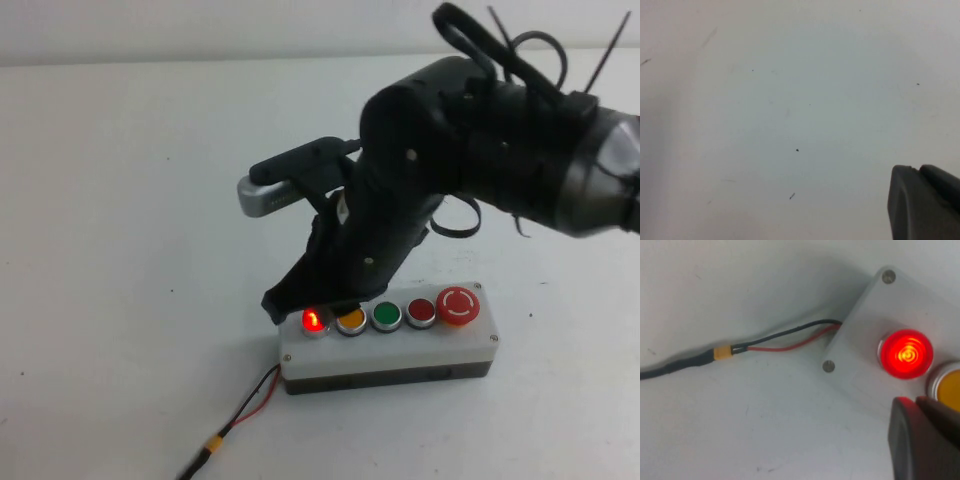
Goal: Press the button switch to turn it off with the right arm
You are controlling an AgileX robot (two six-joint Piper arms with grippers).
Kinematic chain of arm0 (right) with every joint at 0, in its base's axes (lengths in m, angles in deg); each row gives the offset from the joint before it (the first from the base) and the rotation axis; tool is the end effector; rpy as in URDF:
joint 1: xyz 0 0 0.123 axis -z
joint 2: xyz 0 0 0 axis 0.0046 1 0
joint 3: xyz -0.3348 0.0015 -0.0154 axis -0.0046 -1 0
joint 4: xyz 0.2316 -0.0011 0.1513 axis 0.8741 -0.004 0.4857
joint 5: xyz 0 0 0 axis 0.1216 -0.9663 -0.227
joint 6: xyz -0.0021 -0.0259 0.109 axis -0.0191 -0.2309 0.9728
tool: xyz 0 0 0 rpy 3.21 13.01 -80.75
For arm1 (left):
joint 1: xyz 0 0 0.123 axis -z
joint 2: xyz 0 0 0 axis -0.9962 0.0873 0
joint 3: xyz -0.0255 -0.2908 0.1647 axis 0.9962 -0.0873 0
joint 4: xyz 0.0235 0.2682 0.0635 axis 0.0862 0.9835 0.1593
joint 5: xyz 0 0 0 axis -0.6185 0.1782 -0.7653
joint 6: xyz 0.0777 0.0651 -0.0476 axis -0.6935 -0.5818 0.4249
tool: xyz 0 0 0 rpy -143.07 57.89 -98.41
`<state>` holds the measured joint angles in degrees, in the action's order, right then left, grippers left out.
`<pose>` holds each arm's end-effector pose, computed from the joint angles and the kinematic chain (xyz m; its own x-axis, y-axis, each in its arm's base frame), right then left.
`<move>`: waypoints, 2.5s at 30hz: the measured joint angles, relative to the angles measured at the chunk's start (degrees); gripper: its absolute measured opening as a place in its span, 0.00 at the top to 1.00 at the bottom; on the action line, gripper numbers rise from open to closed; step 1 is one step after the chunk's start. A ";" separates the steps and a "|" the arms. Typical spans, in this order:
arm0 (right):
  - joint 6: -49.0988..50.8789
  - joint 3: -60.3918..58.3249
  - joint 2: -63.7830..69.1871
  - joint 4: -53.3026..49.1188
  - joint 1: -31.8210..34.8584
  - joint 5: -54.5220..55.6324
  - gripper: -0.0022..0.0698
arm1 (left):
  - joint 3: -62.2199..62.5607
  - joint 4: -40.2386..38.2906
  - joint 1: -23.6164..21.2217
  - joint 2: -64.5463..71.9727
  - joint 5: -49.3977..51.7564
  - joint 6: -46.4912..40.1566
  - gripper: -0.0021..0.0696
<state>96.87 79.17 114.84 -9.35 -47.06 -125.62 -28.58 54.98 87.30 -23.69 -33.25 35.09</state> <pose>0.2958 0.3292 0.3167 -0.7766 -0.5365 -0.3301 -0.6046 0.7820 0.1515 0.0467 0.0012 0.1621 -0.3068 0.1137 -0.9450 0.0453 0.9935 0.1048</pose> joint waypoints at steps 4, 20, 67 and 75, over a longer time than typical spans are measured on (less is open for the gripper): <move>-0.15 5.41 4.66 -1.46 0.00 -1.79 0.99 | 0.00 0.00 0.00 0.00 0.00 0.00 0.97; -1.51 9.87 10.36 -2.35 0.00 -3.95 0.99 | 0.00 0.00 0.00 0.00 0.00 0.00 0.97; -1.99 -14.94 -33.15 -8.08 0.00 -6.61 0.99 | 0.00 0.00 0.00 0.00 0.00 0.00 0.97; -2.77 -17.65 -37.22 -7.60 0.00 -8.95 0.99 | 0.00 0.00 0.00 0.00 0.00 0.00 0.97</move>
<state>94.10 61.52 77.63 -16.95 -47.06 -134.57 -28.58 54.98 87.30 -23.69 -33.25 35.09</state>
